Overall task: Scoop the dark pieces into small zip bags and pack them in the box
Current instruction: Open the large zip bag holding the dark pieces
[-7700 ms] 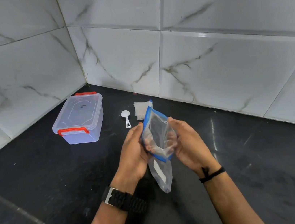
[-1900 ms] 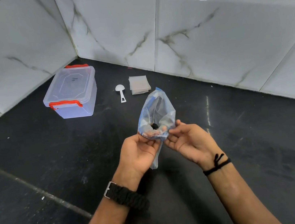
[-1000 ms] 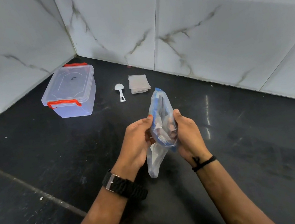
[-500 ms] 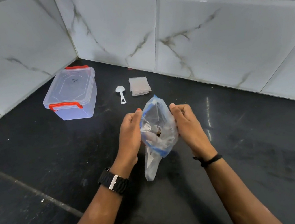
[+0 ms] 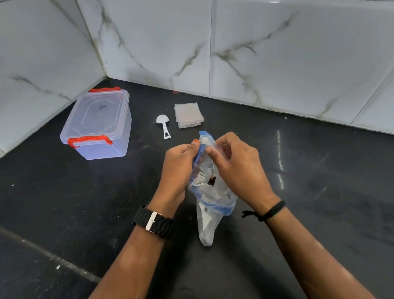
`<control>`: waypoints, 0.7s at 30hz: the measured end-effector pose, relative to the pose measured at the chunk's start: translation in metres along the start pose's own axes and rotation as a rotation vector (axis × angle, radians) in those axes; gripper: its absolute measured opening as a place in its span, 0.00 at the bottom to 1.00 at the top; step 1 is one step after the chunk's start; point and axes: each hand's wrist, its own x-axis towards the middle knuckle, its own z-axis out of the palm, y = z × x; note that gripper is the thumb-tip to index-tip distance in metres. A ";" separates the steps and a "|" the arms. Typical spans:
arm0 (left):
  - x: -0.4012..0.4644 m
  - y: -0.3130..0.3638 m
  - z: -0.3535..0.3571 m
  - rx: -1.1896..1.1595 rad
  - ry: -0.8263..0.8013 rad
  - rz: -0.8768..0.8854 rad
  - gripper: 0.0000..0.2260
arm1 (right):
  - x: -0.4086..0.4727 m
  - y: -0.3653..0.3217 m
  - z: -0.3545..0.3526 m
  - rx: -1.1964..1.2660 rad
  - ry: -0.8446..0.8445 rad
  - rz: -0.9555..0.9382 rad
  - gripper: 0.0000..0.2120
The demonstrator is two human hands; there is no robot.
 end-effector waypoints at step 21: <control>-0.021 0.007 -0.009 0.327 0.174 0.327 0.15 | 0.003 0.009 -0.018 0.311 -0.127 0.132 0.20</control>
